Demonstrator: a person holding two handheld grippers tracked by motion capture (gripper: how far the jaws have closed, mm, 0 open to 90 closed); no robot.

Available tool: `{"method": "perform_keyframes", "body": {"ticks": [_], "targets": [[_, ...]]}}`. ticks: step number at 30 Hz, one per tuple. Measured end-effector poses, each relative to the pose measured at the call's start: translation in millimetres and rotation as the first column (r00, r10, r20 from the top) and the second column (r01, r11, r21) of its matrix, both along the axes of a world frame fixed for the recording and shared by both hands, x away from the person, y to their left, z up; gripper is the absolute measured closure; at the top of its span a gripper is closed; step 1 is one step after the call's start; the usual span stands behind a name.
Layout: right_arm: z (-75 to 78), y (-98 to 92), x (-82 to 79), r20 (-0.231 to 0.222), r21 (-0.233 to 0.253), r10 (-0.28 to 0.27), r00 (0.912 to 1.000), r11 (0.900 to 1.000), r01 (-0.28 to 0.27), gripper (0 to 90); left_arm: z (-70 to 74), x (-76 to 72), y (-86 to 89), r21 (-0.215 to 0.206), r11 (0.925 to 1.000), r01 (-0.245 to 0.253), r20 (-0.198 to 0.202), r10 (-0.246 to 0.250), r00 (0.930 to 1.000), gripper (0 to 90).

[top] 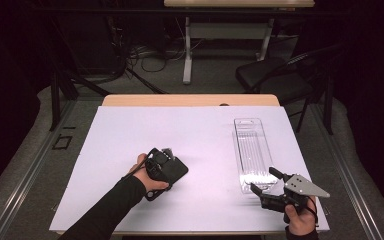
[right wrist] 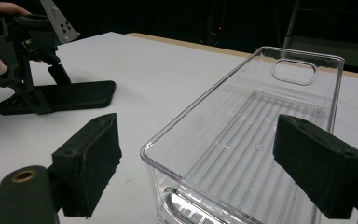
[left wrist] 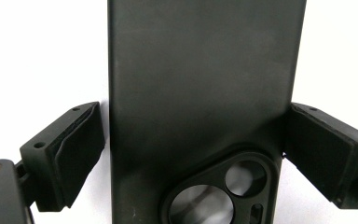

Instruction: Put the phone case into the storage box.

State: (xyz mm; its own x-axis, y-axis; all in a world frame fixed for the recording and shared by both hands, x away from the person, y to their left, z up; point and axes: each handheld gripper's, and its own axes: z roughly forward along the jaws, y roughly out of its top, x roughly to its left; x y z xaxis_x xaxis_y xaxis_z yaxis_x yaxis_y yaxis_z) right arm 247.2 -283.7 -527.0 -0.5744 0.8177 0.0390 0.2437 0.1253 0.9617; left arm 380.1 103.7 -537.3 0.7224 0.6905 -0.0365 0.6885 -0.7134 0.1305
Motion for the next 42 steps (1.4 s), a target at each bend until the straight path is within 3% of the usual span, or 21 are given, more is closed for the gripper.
{"method": "perform_keyframes", "body": {"ticks": [42], "targets": [[0.1, -0.3, -0.1, 0.002, -0.003, 0.002, 1.0000, 1.000, -0.002, 14.4, 3.5, -0.9, -0.7, 0.002, 1.0000, -0.001, -0.002, 0.001, 1.0000, 13.3]]}}
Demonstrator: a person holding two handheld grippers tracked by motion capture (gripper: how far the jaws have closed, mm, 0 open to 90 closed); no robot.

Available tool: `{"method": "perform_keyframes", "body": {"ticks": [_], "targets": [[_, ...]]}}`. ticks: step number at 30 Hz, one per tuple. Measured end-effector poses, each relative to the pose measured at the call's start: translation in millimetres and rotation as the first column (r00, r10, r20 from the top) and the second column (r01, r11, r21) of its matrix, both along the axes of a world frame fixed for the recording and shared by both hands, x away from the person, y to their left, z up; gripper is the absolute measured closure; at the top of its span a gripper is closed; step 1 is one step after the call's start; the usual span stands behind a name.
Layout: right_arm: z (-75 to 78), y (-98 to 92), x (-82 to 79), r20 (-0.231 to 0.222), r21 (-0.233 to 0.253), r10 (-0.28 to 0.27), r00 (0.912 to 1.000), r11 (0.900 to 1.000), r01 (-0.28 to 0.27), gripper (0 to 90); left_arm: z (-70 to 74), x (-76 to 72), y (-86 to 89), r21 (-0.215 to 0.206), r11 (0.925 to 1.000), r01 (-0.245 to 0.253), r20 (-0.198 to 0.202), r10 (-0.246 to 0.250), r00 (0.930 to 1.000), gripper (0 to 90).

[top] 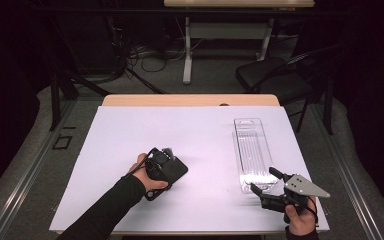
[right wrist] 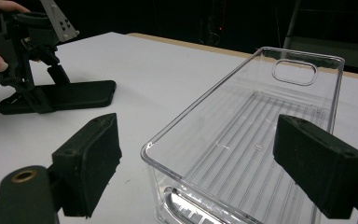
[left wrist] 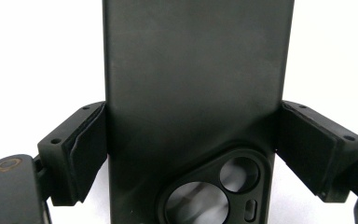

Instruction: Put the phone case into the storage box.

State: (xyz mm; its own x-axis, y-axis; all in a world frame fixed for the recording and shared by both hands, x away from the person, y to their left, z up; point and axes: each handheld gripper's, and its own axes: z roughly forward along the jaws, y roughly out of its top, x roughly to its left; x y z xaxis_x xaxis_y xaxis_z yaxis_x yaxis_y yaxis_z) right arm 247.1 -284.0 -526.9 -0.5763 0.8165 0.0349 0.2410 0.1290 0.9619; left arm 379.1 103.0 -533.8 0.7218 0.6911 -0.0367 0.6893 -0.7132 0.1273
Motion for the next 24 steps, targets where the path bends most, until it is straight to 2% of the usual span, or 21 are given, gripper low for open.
{"method": "perform_keyframes", "body": {"ticks": [6, 14, 24], "targets": [[-0.1, 0.2, 0.0, -0.001, 0.002, 0.000, 1.0000, 1.000, 0.000, 14.4, 1.3, 0.4, 1.9, -0.010, 0.9999, -0.011, -0.014, 0.011, 0.9998, 13.5], [-0.2, 0.2, 0.2, 0.001, 0.000, 0.000, 1.0000, 1.000, 0.000, 14.4, 3.3, 0.5, 3.7, -0.018, 0.9998, -0.010, -0.008, 0.010, 0.9999, 13.8], [0.0, 0.7, 0.2, 0.004, 0.000, -0.002, 1.0000, 1.000, 0.002, 14.4, 18.6, 0.5, 6.6, -0.033, 0.9994, 0.000, -0.001, 0.000, 1.0000, 14.1]]}}
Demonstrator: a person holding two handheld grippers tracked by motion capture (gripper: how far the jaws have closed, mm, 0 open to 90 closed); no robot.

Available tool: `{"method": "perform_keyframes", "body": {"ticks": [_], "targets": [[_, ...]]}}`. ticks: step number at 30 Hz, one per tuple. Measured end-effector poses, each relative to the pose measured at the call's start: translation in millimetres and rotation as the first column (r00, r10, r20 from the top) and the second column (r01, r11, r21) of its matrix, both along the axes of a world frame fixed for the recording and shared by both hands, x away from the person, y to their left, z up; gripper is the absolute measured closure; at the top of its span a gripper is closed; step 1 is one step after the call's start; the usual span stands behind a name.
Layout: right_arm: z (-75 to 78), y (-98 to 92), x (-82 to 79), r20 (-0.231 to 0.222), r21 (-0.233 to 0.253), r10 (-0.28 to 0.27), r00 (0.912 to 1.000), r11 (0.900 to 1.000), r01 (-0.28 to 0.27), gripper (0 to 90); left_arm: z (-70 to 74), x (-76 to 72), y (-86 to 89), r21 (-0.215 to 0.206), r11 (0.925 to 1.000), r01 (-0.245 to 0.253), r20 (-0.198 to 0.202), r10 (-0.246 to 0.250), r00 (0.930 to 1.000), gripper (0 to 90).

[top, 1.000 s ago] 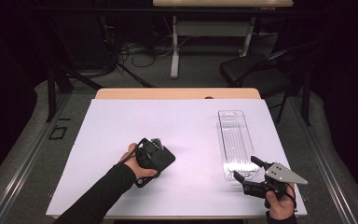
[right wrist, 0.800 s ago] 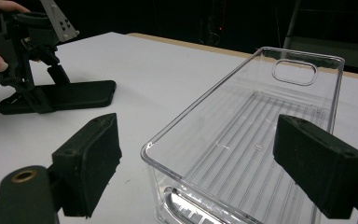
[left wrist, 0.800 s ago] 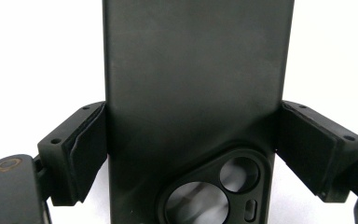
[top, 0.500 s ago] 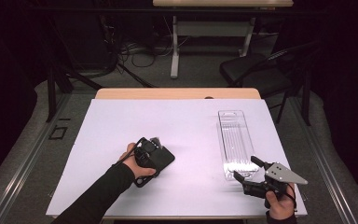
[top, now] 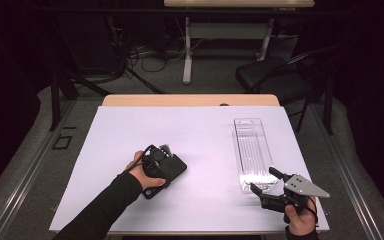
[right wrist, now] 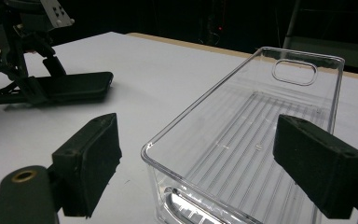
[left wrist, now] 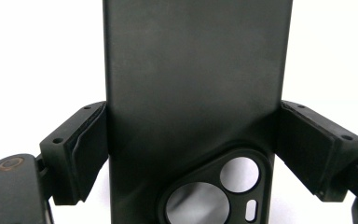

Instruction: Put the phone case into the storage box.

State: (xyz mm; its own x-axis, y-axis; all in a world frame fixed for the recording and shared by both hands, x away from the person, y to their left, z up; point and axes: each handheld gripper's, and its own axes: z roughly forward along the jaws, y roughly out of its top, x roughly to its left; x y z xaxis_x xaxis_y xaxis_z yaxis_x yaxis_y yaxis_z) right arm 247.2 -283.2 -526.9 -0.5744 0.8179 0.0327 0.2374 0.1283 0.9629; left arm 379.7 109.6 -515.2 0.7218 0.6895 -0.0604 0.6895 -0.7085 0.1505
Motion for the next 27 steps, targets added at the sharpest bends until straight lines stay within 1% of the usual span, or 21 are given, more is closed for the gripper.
{"method": "perform_keyframes", "body": {"ticks": [6, 18, 27], "targets": [[0.5, 0.6, -0.3, -0.003, -0.002, -0.001, 1.0000, 1.000, 0.001, 14.4, 14.4, 0.0, 1.4, -0.023, 0.9997, 0.000, 0.008, 0.001, 1.0000, 14.2], [1.1, 1.4, 0.0, 0.004, -0.007, -0.002, 1.0000, 1.000, 0.002, 14.4, 35.5, -3.0, 4.5, -0.024, 0.9996, 0.015, 0.026, -0.015, 0.9996, 14.3], [1.5, 3.1, -0.1, -0.004, -0.015, 0.001, 1.0000, 1.000, -0.001, 14.4, 48.2, -4.2, 6.3, -0.031, 0.9992, 0.026, 0.036, -0.025, 0.9990, 14.4]]}}
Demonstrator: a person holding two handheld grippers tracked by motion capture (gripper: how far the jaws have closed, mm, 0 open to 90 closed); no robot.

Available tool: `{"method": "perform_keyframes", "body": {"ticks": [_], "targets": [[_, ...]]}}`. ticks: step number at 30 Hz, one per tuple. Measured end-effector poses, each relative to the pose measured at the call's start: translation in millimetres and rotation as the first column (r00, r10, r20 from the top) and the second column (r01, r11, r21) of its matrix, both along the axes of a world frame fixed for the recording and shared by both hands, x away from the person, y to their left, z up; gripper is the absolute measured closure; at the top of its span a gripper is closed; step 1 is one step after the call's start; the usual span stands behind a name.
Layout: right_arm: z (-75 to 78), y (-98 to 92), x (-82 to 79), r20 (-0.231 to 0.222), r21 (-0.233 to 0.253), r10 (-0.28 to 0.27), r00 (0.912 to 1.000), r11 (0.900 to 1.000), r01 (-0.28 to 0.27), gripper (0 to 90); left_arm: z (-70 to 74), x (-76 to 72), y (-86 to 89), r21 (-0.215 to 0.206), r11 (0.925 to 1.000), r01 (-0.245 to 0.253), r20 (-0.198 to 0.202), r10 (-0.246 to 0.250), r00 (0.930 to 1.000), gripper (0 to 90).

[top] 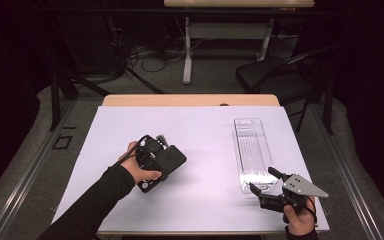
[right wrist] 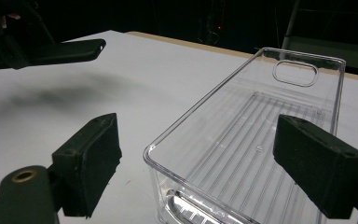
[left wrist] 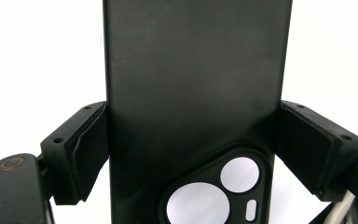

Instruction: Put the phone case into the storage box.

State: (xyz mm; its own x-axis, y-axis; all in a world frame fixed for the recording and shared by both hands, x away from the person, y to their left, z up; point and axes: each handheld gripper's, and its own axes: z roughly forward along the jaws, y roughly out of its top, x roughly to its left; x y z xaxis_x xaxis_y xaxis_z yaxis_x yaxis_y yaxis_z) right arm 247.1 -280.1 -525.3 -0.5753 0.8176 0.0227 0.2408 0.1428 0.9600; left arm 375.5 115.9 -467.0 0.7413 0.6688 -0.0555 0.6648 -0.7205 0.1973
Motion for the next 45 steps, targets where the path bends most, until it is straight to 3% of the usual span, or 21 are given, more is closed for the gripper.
{"method": "perform_keyframes", "body": {"ticks": [24, 34, 39, 45], "targets": [[1.1, 3.9, 1.5, 0.005, -0.016, 0.000, 1.0000, 1.000, 0.000, 14.4, 19.3, 7.2, 1.5, -0.018, 0.9995, 0.028, -0.016, -0.028, 0.9995, 14.8], [6.4, 11.2, 2.8, 0.020, -0.052, 0.015, 0.9997, 0.999, -0.014, 14.4, 26.7, 8.8, -2.0, -0.029, 0.9981, 0.054, -0.023, -0.055, 0.9982, 14.9], [11.5, 18.5, 5.3, 0.040, -0.099, 0.036, 0.9986, 0.995, -0.032, 14.3, 29.4, 9.7, -3.6, -0.034, 0.9978, 0.058, -0.023, -0.059, 0.9980, 15.0], [17.6, 32.8, 10.6, 0.037, -0.217, 0.042, 0.9984, 0.976, -0.033, 14.6, 34.5, 10.4, -5.0, -0.038, 0.9968, 0.070, -0.031, -0.072, 0.9970, 15.0]]}}
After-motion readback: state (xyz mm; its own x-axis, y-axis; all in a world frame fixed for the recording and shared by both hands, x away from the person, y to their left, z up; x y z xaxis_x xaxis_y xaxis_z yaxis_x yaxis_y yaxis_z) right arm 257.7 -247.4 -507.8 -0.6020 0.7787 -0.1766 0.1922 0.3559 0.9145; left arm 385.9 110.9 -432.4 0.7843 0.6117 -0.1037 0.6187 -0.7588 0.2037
